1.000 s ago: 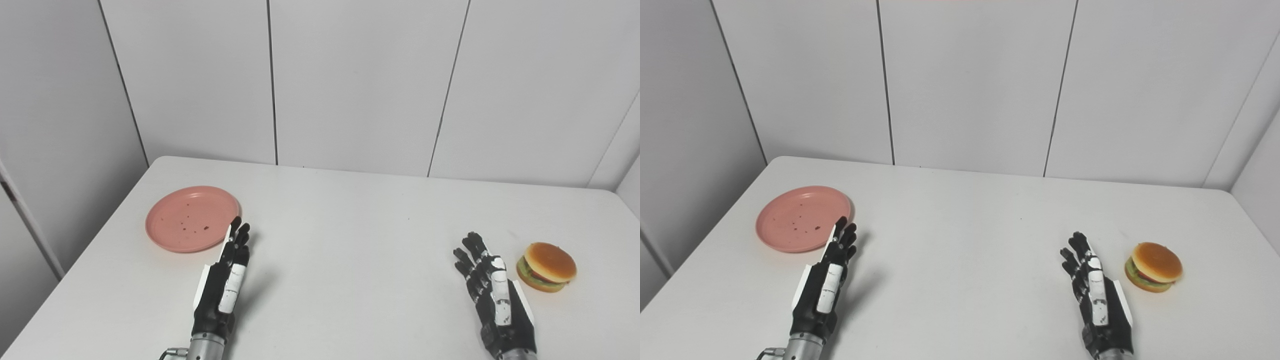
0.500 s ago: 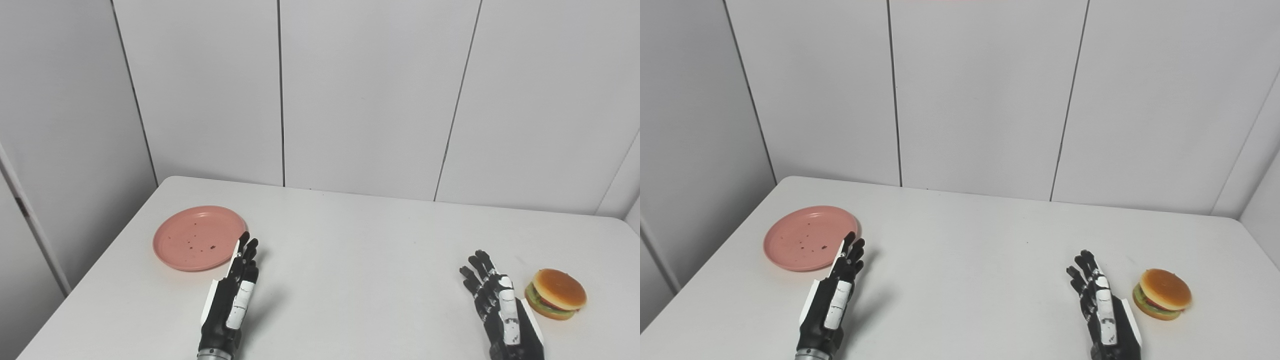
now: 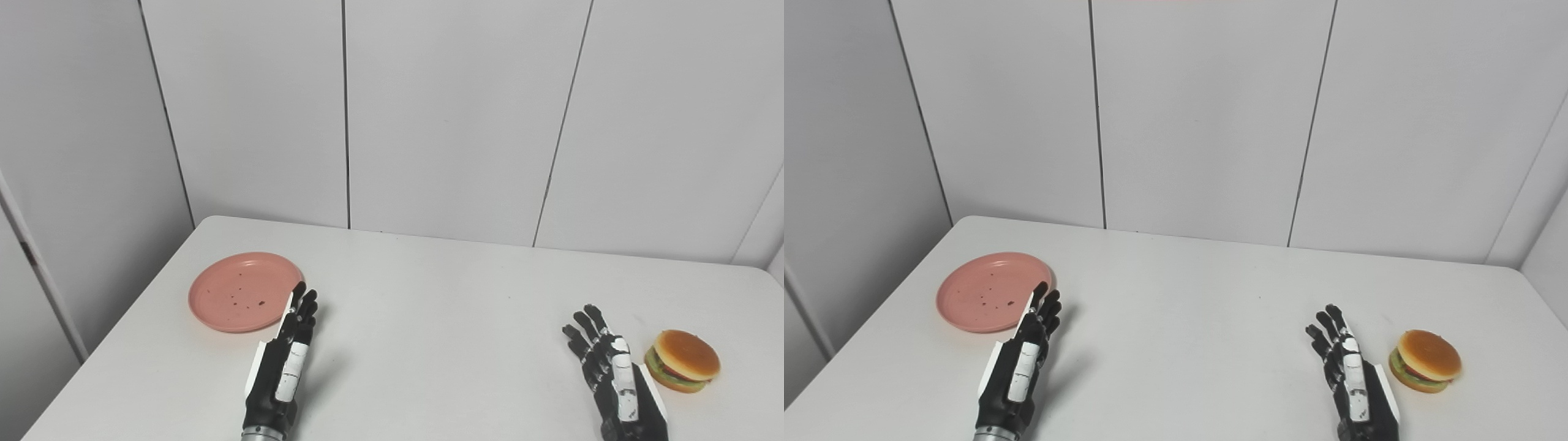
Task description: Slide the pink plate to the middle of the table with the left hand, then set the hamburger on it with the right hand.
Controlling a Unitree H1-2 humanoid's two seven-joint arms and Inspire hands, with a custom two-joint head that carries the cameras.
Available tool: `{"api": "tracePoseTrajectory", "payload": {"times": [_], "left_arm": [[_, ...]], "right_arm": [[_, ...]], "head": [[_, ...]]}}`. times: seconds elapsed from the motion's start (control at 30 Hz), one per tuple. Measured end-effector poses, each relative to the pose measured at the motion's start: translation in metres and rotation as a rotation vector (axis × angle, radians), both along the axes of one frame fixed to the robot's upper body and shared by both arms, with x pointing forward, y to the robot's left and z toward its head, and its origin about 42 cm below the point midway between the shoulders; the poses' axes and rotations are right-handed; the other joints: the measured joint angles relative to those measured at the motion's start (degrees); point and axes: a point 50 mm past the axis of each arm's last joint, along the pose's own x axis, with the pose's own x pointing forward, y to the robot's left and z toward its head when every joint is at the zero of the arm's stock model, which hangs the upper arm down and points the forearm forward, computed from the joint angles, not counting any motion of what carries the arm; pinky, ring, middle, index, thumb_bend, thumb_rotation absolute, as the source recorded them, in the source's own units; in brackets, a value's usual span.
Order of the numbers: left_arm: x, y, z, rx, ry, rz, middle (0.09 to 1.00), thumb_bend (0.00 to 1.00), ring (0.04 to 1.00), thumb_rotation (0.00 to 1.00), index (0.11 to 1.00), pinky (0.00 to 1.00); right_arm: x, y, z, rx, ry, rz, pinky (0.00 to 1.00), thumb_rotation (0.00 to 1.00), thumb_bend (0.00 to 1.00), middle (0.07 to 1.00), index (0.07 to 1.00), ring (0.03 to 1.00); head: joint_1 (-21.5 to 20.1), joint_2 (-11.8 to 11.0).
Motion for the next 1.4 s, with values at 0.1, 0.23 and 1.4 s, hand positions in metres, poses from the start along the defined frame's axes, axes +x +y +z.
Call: {"api": "tracePoseTrajectory", "payload": {"times": [0.1,0.23,1.4], "left_arm": [[0.0,-0.009,0.005,-0.075,0.023,-0.009,0.947,0.93,0.961,0.9,0.948,0.92],[0.012,-0.014,0.027,-0.11,-0.011,-0.03,0.932,0.91,0.944,0.92,0.939,0.89],[0.11,0.148,0.116,0.014,-0.157,0.199,0.883,0.89,0.872,0.93,0.843,0.81]], "right_arm": [[0.003,0.002,0.003,0.005,-0.01,0.003,0.97,1.0,0.84,0.957,0.961,0.907],[0.004,0.004,0.005,0.015,-0.023,0.004,0.97,1.0,0.83,0.955,0.961,0.904],[0.001,0.004,0.006,0.017,-0.038,-0.002,0.94,1.0,0.85,0.937,0.943,0.889]], "head": [[0.18,-0.09],[0.0,-0.17],[-1.14,1.23]]}}
